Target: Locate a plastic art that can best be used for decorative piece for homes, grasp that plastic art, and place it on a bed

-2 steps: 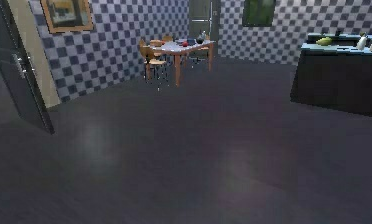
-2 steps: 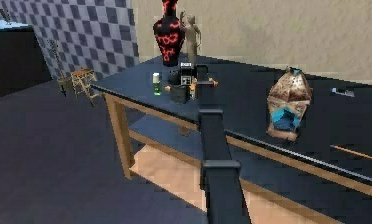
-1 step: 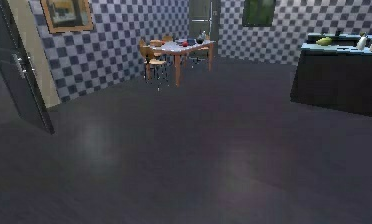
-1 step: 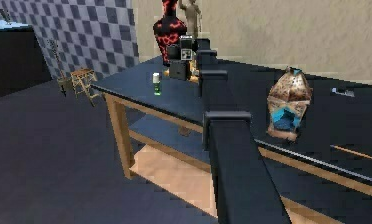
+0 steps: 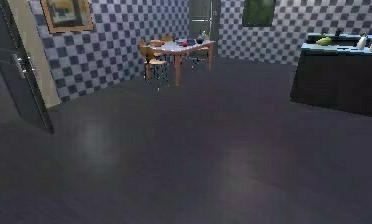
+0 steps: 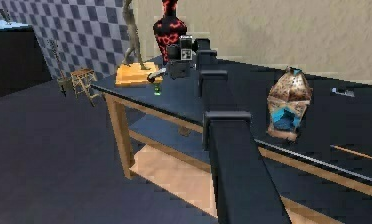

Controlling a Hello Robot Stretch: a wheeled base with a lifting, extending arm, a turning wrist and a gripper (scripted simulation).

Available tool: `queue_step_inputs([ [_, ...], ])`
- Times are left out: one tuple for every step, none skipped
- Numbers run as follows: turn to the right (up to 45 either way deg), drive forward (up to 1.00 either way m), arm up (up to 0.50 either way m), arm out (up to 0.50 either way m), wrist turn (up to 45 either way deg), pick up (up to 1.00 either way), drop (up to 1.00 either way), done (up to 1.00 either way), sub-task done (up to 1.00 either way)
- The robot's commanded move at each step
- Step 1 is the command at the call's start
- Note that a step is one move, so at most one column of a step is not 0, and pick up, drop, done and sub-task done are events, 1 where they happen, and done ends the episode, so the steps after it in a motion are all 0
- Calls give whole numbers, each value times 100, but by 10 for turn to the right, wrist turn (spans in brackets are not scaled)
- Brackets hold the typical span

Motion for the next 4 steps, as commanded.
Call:
queue_step_inputs([
  [0,0,0,0,-450,0,0,0,0],
  [0,0,0,0,-450,0,0,0,0],
  [0,0,0,0,-210,0,0,0,0],
  [0,0,0,-48,0,0,0,0,0],
])
